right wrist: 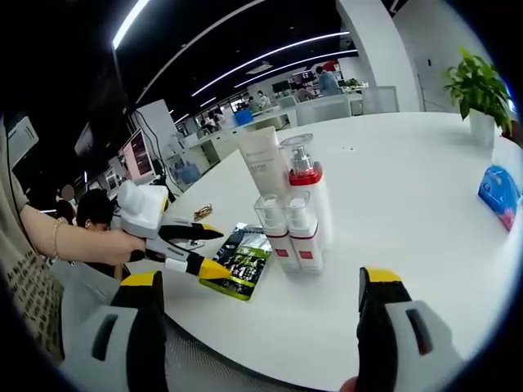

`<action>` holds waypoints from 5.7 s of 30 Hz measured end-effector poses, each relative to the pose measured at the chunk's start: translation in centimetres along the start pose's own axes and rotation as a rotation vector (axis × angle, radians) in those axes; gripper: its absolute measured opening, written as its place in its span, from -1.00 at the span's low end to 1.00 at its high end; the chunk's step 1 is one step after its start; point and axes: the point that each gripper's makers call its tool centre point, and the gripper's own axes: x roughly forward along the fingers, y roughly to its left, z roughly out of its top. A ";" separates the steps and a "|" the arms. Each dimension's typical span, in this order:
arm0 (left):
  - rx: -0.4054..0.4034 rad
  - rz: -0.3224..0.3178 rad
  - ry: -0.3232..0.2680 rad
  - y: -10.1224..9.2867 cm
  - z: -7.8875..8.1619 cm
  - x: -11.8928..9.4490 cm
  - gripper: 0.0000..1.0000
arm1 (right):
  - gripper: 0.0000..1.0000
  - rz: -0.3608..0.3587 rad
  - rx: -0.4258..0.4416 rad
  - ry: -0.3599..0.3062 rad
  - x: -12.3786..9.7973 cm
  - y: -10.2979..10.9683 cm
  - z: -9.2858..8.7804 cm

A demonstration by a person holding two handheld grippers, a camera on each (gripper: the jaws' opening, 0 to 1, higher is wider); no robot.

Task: Arrange the skincare products in the storage area until every visible bottle or jar stands upright without overlapping.

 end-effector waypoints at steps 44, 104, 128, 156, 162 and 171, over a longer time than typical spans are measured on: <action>-0.258 0.203 -0.070 3.6 -5.1 -14.4 0.94 | 0.97 0.036 -0.044 -0.002 -0.9 1.7 0.2; 0.088 -0.047 0.285 10.4 -6.2 -5.2 0.47 | 0.94 0.072 -0.041 0.048 -0.3 2.0 -0.8; 0.201 -0.086 0.336 9.4 -5.8 -5.0 -0.24 | 0.92 0.101 -0.052 0.042 -0.3 2.5 -0.7; 0.293 -0.085 0.178 4.1 -1.8 -7.6 -0.25 | 0.77 0.208 -0.037 0.028 -0.1 4.7 -0.1; 0.338 -0.086 0.102 2.3 0.5 -8.3 -0.25 | 0.76 0.295 -0.007 -0.009 0.2 7.0 0.8; 0.376 -0.114 -0.014 -1.2 3.3 -9.2 -0.25 | 0.38 0.408 -0.047 0.006 1.7 10.2 2.1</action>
